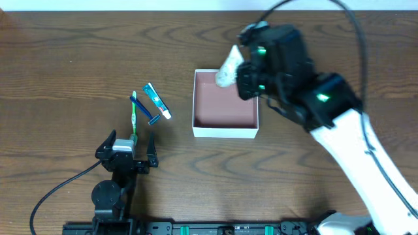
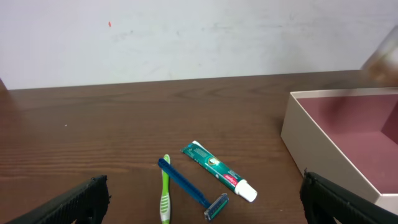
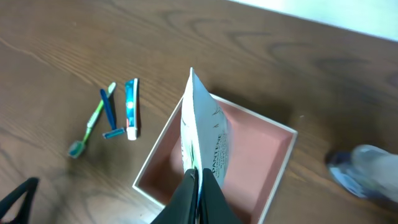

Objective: Pack container
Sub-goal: 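Carry the Pantene tube over the box and lower it inside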

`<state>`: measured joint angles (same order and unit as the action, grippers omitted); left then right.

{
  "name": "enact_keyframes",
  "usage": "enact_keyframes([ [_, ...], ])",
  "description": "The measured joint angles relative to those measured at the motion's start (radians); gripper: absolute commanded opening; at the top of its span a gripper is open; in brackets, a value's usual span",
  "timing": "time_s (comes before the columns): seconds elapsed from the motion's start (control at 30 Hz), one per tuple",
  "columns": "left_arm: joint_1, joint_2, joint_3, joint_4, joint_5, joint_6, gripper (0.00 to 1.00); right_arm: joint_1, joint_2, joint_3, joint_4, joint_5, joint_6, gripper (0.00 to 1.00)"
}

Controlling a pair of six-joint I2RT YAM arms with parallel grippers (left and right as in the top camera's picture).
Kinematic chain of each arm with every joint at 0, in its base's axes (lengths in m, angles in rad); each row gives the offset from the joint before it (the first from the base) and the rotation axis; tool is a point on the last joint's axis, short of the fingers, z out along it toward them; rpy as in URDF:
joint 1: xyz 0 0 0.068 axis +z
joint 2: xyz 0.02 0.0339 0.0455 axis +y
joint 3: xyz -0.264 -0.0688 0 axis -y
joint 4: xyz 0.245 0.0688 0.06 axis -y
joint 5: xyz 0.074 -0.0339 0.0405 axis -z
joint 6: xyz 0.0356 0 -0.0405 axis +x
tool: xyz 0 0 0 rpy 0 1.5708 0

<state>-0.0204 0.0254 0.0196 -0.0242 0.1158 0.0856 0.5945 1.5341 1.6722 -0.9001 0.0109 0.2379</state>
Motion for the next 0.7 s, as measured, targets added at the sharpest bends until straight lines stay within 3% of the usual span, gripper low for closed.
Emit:
enact_keyframes([
  [0.7, 0.000, 0.000, 0.000, 0.000, 0.000, 0.000, 0.98, 0.050, 0.203, -0.005, 0.086, 0.049, 0.138, 0.02],
])
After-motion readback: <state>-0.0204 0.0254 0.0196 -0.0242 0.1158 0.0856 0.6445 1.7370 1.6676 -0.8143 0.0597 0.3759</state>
